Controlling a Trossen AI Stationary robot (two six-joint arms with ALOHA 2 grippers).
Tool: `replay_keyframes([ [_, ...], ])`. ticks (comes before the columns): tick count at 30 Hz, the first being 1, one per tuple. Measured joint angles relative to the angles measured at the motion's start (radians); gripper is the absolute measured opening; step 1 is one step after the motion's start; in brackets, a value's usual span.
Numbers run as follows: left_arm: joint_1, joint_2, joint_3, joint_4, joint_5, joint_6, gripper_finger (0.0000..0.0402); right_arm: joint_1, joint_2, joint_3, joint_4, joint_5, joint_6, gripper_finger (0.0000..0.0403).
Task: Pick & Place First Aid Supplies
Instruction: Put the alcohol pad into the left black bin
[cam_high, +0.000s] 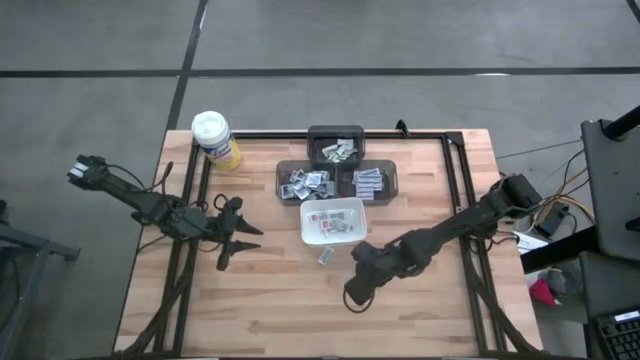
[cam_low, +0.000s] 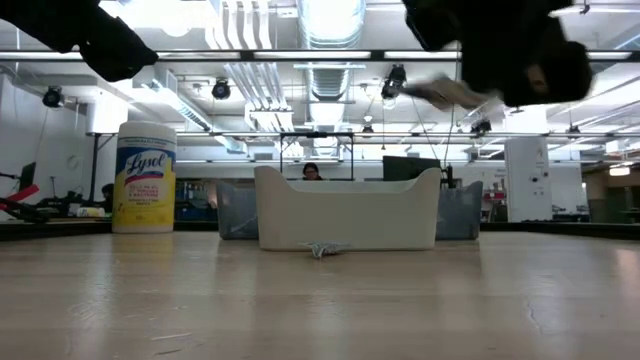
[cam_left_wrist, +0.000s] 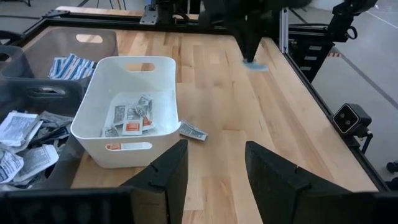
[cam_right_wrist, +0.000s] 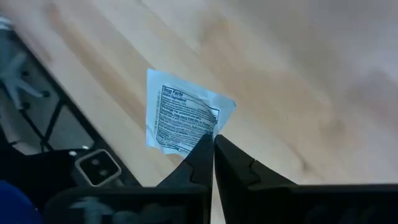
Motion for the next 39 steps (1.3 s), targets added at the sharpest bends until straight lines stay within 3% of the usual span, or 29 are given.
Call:
replay_keyframes([
  [10, 0.000, 0.007, 0.000, 0.010, 0.000, -0.161, 0.0154, -0.001, -0.059, 0.001, 0.147, 0.365, -0.192, 0.0008],
  [17, 0.000, 0.076, 0.000, 0.155, 0.000, -0.253, 0.0154, -0.036, -0.056, 0.001, 0.194, 0.548, -0.225, 0.0008],
  [28, 0.002, 0.239, 0.001, 0.371, -0.016, -0.306, 0.0154, -0.111, -0.038, 0.007, 0.415, 0.641, -0.452, 0.0008],
  [39, 0.021, 0.293, 0.002, 0.533, -0.093, -0.338, 0.0170, -0.126, 0.048, 0.171, 0.405, 0.681, -0.626, 0.0008],
])
